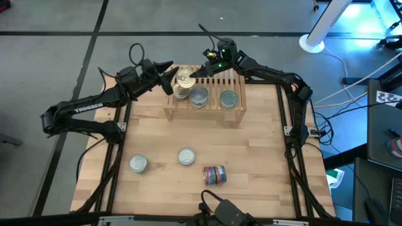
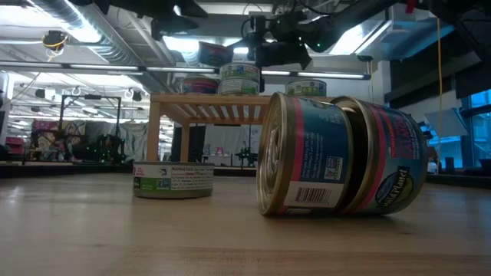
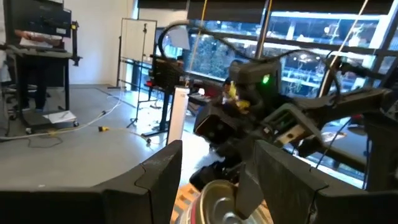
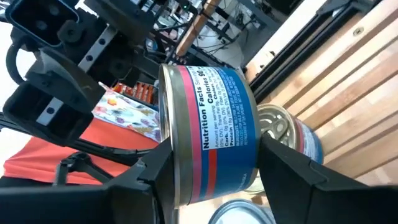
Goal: Stack canned seafood by type on shelf
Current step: Stack the blue-pink tuna can on top of the other blue-pink tuna can on the shelf
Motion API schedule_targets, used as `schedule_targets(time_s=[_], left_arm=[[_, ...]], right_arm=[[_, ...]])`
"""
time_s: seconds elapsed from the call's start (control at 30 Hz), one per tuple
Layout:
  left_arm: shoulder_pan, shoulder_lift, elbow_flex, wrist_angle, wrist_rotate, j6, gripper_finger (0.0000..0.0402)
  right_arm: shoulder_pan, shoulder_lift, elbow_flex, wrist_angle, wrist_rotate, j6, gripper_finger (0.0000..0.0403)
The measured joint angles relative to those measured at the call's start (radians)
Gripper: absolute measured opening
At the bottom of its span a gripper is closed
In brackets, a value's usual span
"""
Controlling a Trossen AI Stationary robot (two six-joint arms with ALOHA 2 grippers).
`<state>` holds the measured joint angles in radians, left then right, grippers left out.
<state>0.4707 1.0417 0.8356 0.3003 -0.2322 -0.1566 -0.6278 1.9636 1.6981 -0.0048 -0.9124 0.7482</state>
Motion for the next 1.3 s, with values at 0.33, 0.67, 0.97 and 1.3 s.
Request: schedule_targets(time_s=[0.33, 0.67, 0.97, 1.3], left_arm=[[0.017, 0.058, 0.0, -0.005, 0.0, 0.001, 0.0196], [0.017, 0.113, 0.0, -0.006, 0.0, 0.001, 0.0196], [0.017, 0.114, 0.0, -0.079, 0.0, 0.009, 0.0196], [0.017, 0.113, 0.0, -0.165, 0.0, 0.008, 0.0196]], right_arm=[[0.019, 0.004, 0.0, -0.074, 0.031, -0.075, 0.0186], [0.053, 0.013, 0.0, -0.073, 0.058, -0.089, 0.0186], [0.058, 0.013, 0.0, -0.075, 0.101, -0.103, 0.0186], [0.058, 0.013, 0.0, -0.075, 0.119, -0.104, 0.0186]])
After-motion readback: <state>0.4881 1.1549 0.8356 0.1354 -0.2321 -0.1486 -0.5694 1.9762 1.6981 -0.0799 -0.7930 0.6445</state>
